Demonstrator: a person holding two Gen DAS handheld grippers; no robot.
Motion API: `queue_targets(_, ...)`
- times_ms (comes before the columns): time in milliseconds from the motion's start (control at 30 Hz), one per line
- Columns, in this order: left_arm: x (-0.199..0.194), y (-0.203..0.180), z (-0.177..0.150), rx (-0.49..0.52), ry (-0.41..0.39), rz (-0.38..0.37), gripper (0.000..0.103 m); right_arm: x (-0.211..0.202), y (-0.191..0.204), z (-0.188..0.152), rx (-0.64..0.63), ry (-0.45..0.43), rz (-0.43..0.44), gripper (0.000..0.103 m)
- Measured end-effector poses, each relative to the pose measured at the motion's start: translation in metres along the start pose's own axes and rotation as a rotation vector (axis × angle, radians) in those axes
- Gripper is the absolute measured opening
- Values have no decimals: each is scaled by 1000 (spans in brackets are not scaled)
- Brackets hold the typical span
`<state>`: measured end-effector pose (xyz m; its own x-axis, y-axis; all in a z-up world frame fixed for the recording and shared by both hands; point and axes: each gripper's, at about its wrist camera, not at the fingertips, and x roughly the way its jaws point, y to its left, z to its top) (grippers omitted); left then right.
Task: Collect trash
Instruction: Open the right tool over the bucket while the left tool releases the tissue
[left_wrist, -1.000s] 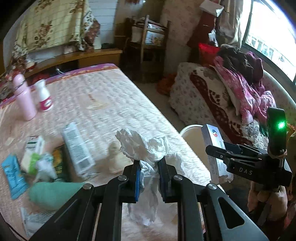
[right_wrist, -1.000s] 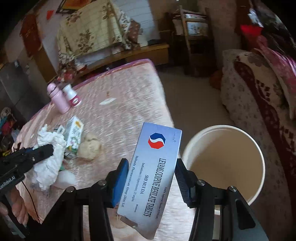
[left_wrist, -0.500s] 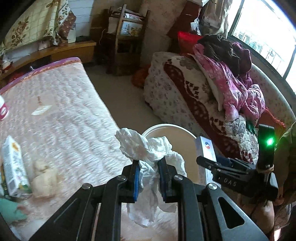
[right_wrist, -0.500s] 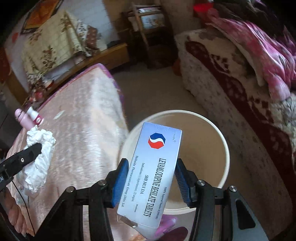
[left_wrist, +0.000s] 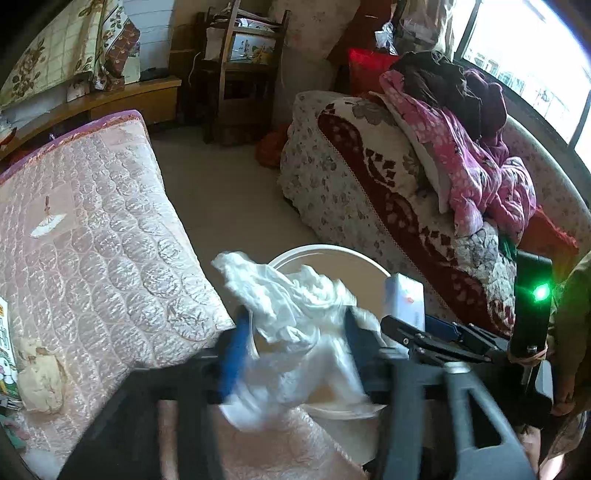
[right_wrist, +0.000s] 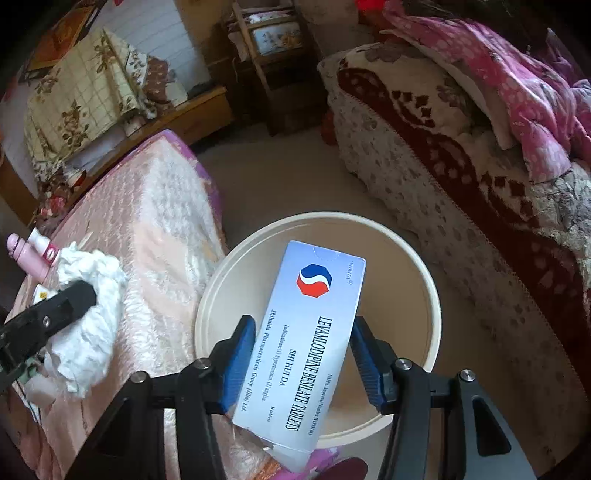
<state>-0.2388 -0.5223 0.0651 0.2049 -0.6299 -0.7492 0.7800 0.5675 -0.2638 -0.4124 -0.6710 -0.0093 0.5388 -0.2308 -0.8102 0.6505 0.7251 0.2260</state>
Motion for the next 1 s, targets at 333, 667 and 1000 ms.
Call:
queue_targets(333,-14,14,-6,-21,-21,52,71,1,0,-4,8,-3,0,69)
queue_targets(667,-48,36,-19,-29,-69,156,71,-13,30,-9,-48,-26,2,69)
queue_targets(1000,-95,71,-36,-71,-106,223,71,-26,82,-17,-119,-29,49,69)
